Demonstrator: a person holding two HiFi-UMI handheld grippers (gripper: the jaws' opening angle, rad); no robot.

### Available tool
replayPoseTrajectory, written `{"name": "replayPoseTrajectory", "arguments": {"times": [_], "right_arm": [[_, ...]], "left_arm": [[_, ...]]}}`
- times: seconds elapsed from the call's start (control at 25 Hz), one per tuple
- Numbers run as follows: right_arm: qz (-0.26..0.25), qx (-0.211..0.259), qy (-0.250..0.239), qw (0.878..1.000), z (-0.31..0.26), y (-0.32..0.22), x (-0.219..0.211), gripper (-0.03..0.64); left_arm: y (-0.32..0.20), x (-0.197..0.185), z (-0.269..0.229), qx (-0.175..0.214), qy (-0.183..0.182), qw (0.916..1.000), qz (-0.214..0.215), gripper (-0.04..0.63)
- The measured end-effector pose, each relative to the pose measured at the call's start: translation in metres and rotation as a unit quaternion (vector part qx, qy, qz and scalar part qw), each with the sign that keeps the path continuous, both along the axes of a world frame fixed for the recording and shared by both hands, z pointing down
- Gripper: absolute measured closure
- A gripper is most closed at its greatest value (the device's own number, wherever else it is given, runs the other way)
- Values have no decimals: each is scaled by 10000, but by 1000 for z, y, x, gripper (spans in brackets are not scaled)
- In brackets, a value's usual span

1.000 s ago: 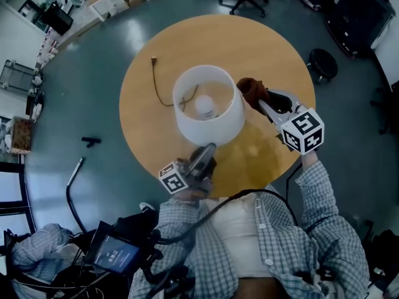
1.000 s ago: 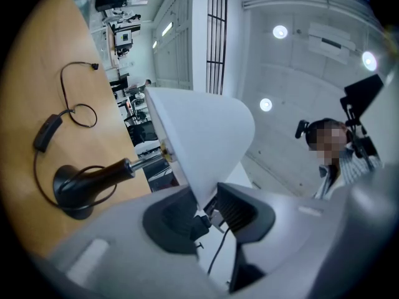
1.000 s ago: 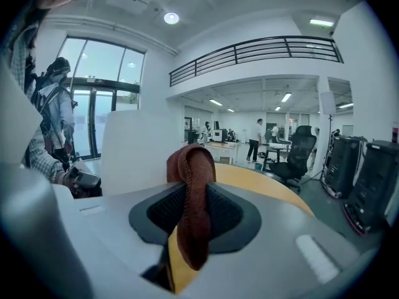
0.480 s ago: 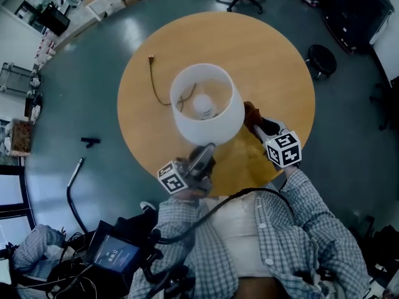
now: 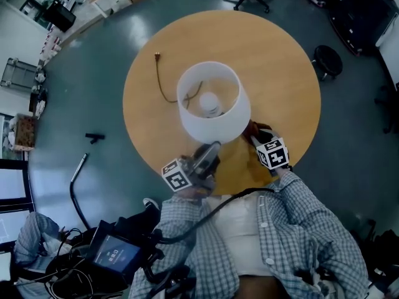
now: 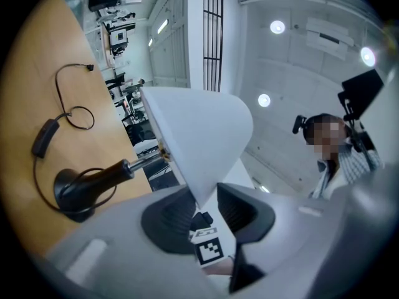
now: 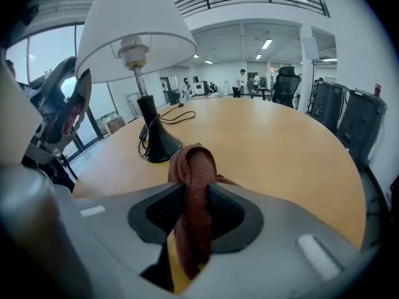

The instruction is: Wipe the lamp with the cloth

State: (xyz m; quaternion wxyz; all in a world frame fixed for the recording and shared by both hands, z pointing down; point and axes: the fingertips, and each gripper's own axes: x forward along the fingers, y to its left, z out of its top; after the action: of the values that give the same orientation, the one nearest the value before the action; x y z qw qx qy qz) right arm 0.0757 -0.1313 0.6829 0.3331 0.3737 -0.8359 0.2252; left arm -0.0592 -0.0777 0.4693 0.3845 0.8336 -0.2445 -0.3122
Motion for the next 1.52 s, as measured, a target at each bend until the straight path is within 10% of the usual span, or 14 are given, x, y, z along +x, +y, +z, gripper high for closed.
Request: {"name": "replayPoseTrajectory", "arguments": {"times": [0.48,0.96,1.28,1.52], "right_arm": [[-178,198,-605,9978,-29,-4,-10,393],[-419,737,-943,9919,-81,6,-16,439],[-227,758,-1339,9878,-104,23,-23,557],[-294,589,-1450,9872,-104,39,-31,612]], "left_arm": [[-2,0,-2,18,-127,9999,-50,492],[2,1,7,17,-542,9985,-103,492],[13,12,38,-92,-1651,9862,-70,523],[15,13,68,-8,-3008,9531,-322,536]]}}
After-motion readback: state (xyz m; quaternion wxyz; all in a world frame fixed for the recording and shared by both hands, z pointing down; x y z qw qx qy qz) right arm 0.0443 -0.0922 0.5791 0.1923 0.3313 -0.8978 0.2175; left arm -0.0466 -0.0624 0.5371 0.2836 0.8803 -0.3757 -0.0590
